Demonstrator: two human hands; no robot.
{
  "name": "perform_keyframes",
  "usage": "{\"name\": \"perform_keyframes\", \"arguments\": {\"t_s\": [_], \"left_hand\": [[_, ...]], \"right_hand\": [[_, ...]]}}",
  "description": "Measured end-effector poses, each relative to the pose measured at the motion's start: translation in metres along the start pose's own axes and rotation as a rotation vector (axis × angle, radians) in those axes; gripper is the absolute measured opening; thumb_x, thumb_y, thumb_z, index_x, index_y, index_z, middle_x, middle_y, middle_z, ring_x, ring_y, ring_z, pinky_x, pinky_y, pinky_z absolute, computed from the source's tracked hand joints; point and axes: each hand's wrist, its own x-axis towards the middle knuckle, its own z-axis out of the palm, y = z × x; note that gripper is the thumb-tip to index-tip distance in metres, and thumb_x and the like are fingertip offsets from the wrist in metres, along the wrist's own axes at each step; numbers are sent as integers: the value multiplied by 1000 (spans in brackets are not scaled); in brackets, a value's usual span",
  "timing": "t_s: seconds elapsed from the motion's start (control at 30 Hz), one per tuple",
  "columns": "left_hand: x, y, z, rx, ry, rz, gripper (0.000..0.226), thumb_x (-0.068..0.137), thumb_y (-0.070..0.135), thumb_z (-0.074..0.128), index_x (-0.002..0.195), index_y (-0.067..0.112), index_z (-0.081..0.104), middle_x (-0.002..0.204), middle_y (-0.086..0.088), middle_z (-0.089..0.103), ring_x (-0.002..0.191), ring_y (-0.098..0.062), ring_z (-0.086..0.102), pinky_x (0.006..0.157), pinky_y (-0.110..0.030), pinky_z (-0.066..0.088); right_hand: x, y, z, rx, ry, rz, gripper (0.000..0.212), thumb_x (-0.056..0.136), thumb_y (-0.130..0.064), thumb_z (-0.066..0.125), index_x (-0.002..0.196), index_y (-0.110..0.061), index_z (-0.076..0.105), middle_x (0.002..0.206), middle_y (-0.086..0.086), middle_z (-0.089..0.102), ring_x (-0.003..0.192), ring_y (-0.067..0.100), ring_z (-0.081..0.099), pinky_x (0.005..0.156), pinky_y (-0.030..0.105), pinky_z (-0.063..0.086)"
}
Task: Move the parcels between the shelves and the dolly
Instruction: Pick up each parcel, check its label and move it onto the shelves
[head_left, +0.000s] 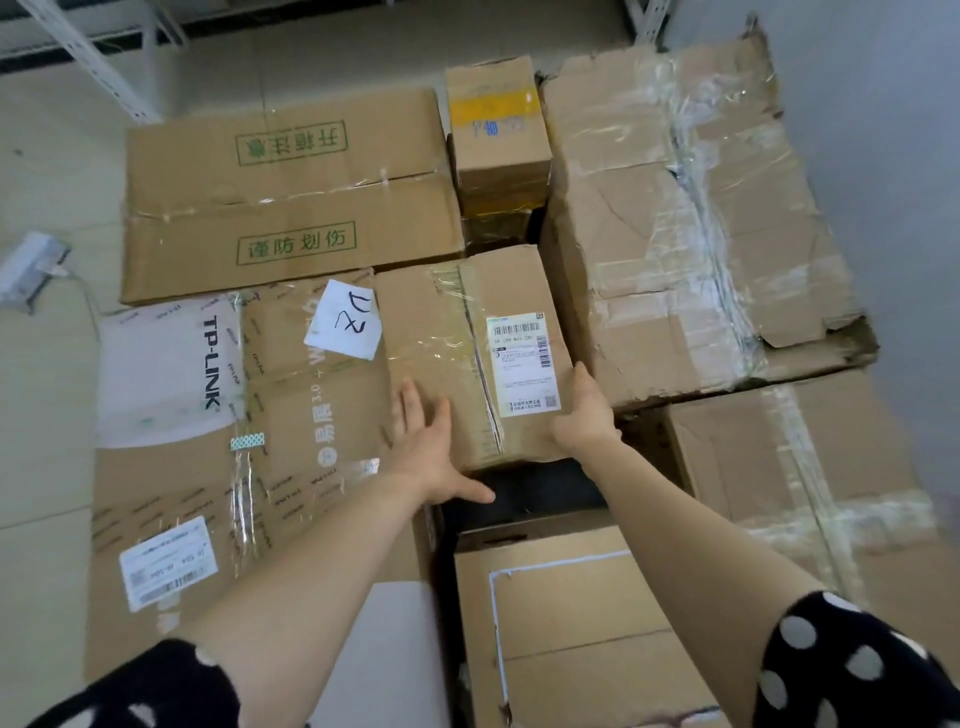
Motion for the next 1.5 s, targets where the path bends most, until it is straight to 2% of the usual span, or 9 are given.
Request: {"name": "perform_keyframes", "arguments": {"t_s": [0.07,0.13,0.27,0.5,0.77,1.03,1.2,1.33,1.5], "left_hand": [[-3,2,8,134,-27,28,135,64,50,83,150,24,-18,146,-11,-44,139,-31,-33,115,-55,5],[-4,4,12,196,-48,37,125,74,38,79,149,26,-20,149,-12,-40,141,-32,-29,114,-55,14],[7,3,15,272,56,53,96,91,6,58,151,21,-15,153,-18,-30,142,-38,-21,116,-50,21],[33,-2,5,276,137,62,93,92,-2,53,151,22,-15,154,-17,-28,143,-37,-20,116,-50,21],[23,3,-9,244,61,22,105,87,21,68,151,21,-14,156,-12,-25,145,-33,-16,117,-52,17],[-55,31,-39,269,77,91,102,84,28,71,153,27,-5,159,-16,-4,146,-34,3,115,-51,23],[-111,65,-55,421,121,257,96,86,30,67,152,29,-2,157,-13,8,144,-32,12,111,-51,29],[-161,91,-60,509,144,466,89,89,27,64,153,28,2,159,-10,7,146,-31,6,113,-47,28],[-236,92,-55,696,154,712,93,85,36,66,153,27,4,155,-14,16,141,-32,23,109,-45,34]], "right_hand": [[-7,11,3,0,55,112,87,85,-25,66,152,-23,11,152,11,25,137,34,29,112,52,28],[-11,20,6,60,27,161,82,88,-29,63,152,-24,12,147,15,31,128,35,40,104,45,39],[-4,22,12,80,44,86,65,98,-21,49,153,-19,14,145,12,41,130,32,43,104,41,38],[18,6,10,4,20,23,66,101,-17,42,154,-19,2,145,16,38,127,33,45,101,41,40],[7,11,5,18,-12,25,72,100,-20,44,153,-27,-5,147,16,31,118,32,50,99,42,42],[-77,30,-46,-12,8,5,64,97,-30,52,151,-18,22,148,10,39,132,29,42,105,40,38],[-145,38,-86,-75,95,42,71,90,-41,60,149,-16,29,147,7,42,133,26,41,107,39,39],[-214,48,-104,-128,230,78,69,85,-48,63,140,-13,41,137,8,51,124,28,48,102,39,42],[-315,71,-86,-88,387,189,77,78,-51,70,139,-15,40,141,8,46,130,30,42,107,45,36]]}}
